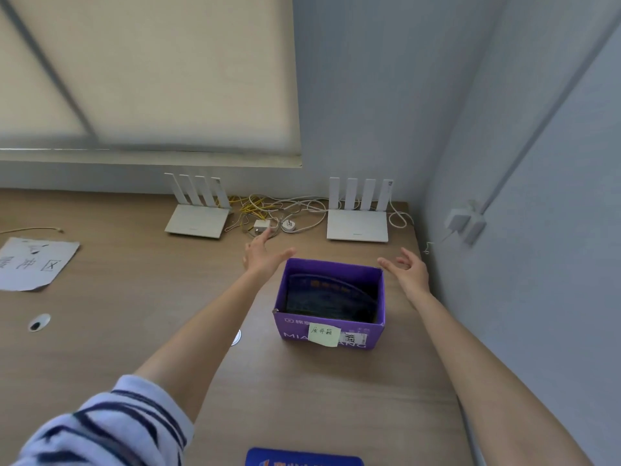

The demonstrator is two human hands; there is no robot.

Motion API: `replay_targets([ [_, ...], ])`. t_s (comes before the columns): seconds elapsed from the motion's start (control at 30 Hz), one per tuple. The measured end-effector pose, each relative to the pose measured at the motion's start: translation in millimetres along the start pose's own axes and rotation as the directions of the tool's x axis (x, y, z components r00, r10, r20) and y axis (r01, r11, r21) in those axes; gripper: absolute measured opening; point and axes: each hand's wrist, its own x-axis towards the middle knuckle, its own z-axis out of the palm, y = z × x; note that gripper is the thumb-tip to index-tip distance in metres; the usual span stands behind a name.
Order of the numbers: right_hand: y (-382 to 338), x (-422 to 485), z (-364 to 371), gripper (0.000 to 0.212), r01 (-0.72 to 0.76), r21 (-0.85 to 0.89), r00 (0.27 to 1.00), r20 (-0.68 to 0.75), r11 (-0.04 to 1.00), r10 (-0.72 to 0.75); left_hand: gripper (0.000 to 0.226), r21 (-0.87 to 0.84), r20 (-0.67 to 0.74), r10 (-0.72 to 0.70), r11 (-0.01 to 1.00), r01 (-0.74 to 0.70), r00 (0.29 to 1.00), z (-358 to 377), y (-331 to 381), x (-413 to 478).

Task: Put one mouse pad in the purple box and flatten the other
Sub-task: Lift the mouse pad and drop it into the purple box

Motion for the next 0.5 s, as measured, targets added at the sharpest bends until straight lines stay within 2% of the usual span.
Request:
replay_targets([
  [0.13,5.0,-7.5,-0.9,0.106,-0.014,0.029,0.999,0.036,0.999,0.013,0.098,-0.034,0.055,-0.027,0.999,0.029,0.998,1.8,-5.8,-2.8],
  [0.23,9.8,-16.1,-1.5,0.117,-0.002,0.025,0.998,0.061,1.000,0.000,0.111,0.002,0.109,0.048,0.999,-0.048,0.993,0.7,-10.0,-8.7],
  [0.37,11.0,-28.1,-4.4,0.114,0.042,-0.014,0.996,0.082,0.999,-0.041,0.124,0.085,0.199,0.121,0.986,-0.140,0.973,-3.9,-11.3,-22.6],
  [0.5,4.6,-42.9,-7.7,0.112,0.071,-0.018,0.993,0.098,0.997,-0.069,0.125,0.141,0.229,0.137,0.975,-0.172,0.964,-11.0,-7.2,-38.4],
])
